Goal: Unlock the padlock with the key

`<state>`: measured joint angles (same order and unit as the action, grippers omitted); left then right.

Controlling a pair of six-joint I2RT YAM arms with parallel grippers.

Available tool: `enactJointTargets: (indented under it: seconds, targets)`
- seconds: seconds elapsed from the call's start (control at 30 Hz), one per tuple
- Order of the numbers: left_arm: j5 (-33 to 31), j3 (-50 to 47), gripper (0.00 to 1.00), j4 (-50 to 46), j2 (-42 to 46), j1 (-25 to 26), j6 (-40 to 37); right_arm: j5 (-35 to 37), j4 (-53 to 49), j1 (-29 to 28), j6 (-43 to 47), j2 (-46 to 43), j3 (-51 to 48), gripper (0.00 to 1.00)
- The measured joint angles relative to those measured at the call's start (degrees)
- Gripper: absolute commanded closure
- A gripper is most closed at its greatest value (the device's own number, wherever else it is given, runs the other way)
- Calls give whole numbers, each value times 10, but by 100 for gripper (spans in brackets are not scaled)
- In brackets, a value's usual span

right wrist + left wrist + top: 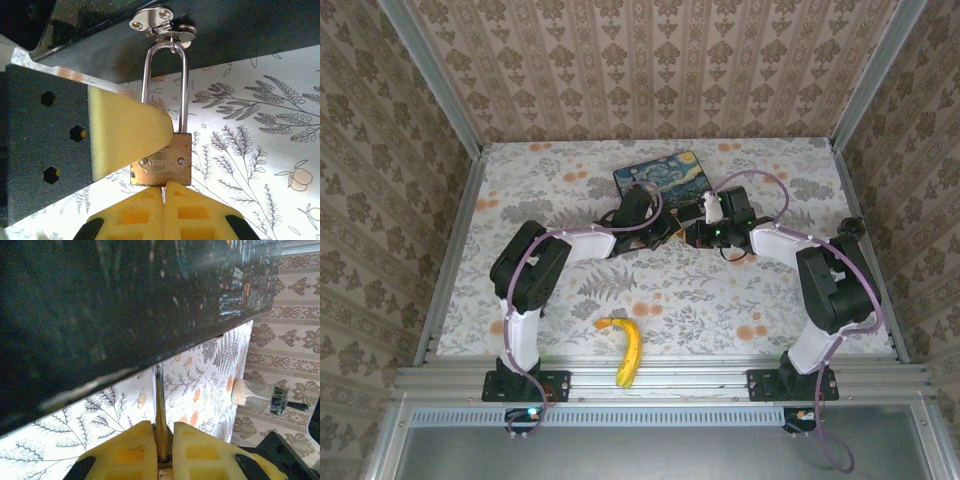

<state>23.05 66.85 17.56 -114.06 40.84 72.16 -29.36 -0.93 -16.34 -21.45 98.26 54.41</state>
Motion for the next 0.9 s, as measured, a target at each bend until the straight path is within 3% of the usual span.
enactJointTargets:
  seconds: [0.17, 0.47, 0.8, 0.9]
  targets:
    - [-4, -4, 90, 9, 0, 0, 1, -43, 19, 16, -57, 10, -1, 100]
    - [-6, -9, 89, 23, -1, 0, 4, -54, 49, 21, -135, 14, -10, 100]
    - [23, -16, 46, 60, -3, 14, 31, -14, 97, 33, -187, 47, -27, 100]
    - [34, -23, 28, 79, -2, 21, 37, -6, 111, 33, -198, 54, -29, 100]
